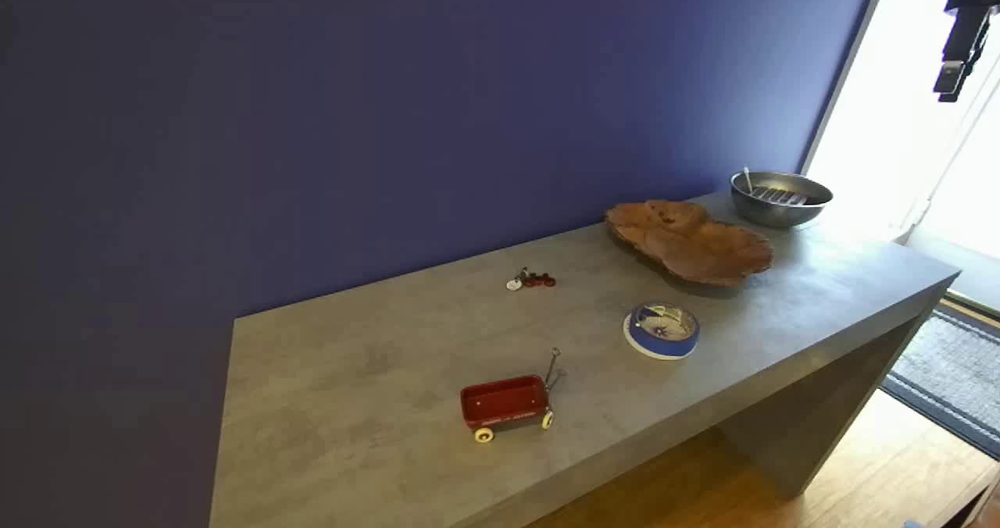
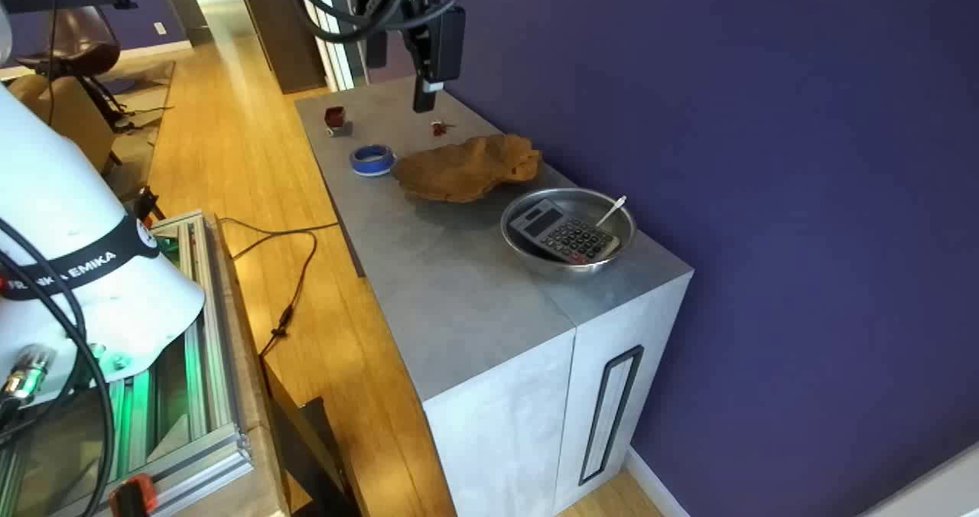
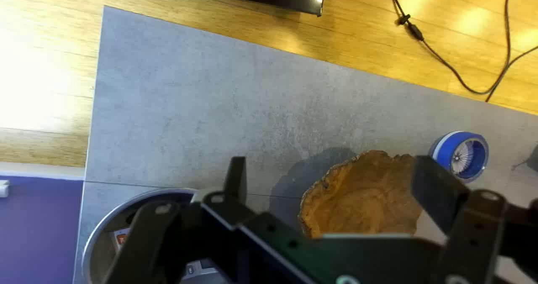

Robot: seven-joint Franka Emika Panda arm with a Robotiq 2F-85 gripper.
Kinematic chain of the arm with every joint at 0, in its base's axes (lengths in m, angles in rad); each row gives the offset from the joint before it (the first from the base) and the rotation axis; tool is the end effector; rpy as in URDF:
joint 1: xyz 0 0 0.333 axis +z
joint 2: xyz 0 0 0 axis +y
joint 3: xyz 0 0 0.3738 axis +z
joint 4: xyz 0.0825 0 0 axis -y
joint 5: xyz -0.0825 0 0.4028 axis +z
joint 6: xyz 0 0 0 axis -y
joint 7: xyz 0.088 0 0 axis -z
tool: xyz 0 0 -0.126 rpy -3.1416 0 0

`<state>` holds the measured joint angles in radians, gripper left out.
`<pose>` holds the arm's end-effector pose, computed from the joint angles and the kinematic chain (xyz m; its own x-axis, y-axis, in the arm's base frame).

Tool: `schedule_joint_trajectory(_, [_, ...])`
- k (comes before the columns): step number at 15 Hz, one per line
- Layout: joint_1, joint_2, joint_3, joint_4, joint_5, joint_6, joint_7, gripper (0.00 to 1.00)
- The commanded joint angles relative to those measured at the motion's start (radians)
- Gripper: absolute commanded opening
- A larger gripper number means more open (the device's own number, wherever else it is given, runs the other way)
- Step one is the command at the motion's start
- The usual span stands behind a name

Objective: Put the keys on the tray

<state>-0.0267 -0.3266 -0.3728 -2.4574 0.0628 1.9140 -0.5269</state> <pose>0.3734 -0.1546 0.4192 0.9820 0.1460 -0.1200 0.1100 -0.9579 -0.2650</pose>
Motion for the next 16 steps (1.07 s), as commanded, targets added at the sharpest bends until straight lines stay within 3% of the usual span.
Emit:
schedule_joint_trajectory(1, [-0.038, 0.005, 0.036, 0.002, 0.012, -0.003, -0.010, 1.00])
schedule_joint_trajectory(4, [-0.027, 0.026, 0.060, 0.012, 0.016, 0.017, -0.015, 1.00])
schedule_joint_trajectory(7, [-0.001, 0.059, 0.139, 0.024, -0.014, 0.121, 0.039, 1.00])
schedule_joint_trajectory(10, [0.034, 0.133, 0.259, 0.064, -0.086, 0.250, 0.133, 1.00])
schedule_joint_trajectory(16, [0.144, 0.350, 0.480, 0.187, -0.326, 0.323, 0.327, 1.00])
